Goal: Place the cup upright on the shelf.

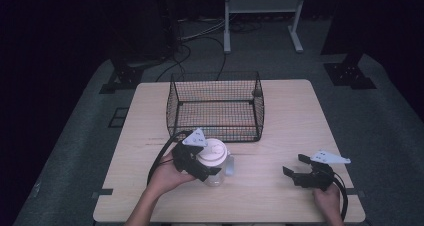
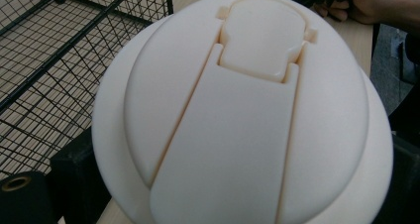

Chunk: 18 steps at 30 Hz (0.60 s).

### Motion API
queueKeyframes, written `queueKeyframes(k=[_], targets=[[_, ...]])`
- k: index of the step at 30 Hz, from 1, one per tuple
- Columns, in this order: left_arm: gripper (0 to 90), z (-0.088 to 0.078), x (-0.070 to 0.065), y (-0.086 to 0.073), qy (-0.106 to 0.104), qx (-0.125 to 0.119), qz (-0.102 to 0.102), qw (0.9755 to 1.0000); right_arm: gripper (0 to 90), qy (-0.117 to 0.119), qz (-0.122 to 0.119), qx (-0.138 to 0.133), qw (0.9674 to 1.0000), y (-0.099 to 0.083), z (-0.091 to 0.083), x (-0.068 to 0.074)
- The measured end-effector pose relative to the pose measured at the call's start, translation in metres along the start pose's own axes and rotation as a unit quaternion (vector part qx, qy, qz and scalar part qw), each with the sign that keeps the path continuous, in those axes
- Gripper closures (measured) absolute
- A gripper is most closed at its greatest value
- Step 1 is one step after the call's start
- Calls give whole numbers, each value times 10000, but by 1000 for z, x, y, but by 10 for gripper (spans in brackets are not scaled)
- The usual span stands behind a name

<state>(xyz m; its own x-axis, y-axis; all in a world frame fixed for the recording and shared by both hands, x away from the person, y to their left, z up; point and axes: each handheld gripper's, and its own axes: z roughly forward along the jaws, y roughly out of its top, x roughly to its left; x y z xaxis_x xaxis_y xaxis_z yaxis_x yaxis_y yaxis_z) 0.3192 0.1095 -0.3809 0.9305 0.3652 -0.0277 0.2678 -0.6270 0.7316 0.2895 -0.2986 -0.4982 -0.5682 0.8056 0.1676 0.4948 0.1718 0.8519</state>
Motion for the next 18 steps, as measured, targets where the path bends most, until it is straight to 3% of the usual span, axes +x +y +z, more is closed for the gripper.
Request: queueKeyframes(k=[9,12,18], targets=[[54,1,-2,6,26,160,47,9999,129,-5,-7,0,10000,0,0,0],[54,2,-10,14,-89,250,199,9994,129,-3,-5,-13,10000,0,0,0],[54,3,-18,27,-45,316,448,9985,129,-4,-2,-18,10000,0,0,0]])
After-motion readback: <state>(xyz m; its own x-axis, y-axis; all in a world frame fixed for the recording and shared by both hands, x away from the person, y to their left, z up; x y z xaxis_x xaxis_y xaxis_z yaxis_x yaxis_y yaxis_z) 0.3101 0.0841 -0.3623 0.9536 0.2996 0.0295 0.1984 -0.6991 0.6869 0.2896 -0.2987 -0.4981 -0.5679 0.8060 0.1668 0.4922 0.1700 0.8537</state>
